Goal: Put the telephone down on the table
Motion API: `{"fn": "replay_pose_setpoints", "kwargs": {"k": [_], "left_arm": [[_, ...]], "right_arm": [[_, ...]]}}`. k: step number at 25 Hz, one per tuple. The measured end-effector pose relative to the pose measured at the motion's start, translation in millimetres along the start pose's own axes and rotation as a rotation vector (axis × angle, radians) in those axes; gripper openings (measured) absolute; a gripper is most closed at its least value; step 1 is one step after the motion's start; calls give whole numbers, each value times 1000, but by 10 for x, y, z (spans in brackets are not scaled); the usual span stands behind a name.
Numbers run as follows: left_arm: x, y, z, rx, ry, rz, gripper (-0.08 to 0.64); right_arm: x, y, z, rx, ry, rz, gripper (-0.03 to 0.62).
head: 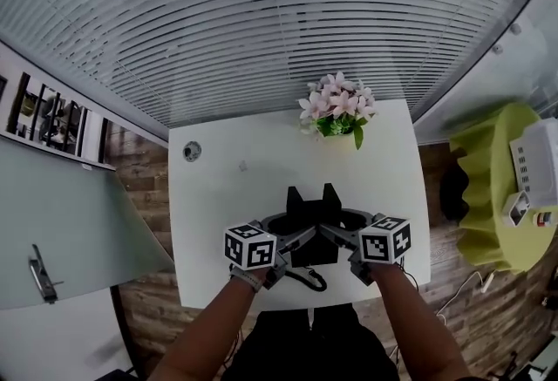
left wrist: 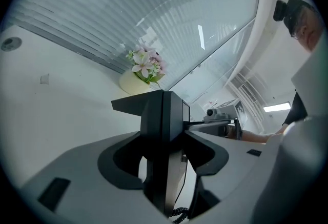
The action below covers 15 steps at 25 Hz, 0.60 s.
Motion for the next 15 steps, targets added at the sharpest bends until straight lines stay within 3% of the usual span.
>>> {"fn": "replay_pose_setpoints", "kwargs": {"k": [15], "left_arm": [[-214,350,-116,7,21,-1,245]], "right_arm": [[-284,-340,-19,-13,25,34,235]]}}
Point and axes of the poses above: the fingertips, and each gripper's own axes: x backward along the fingers, y to its left, z out of its underside, the point moved 2 cm from there along x, backward along the fingers, and after that the axes turned 8 degrees about -y, right-handed, at the moved point
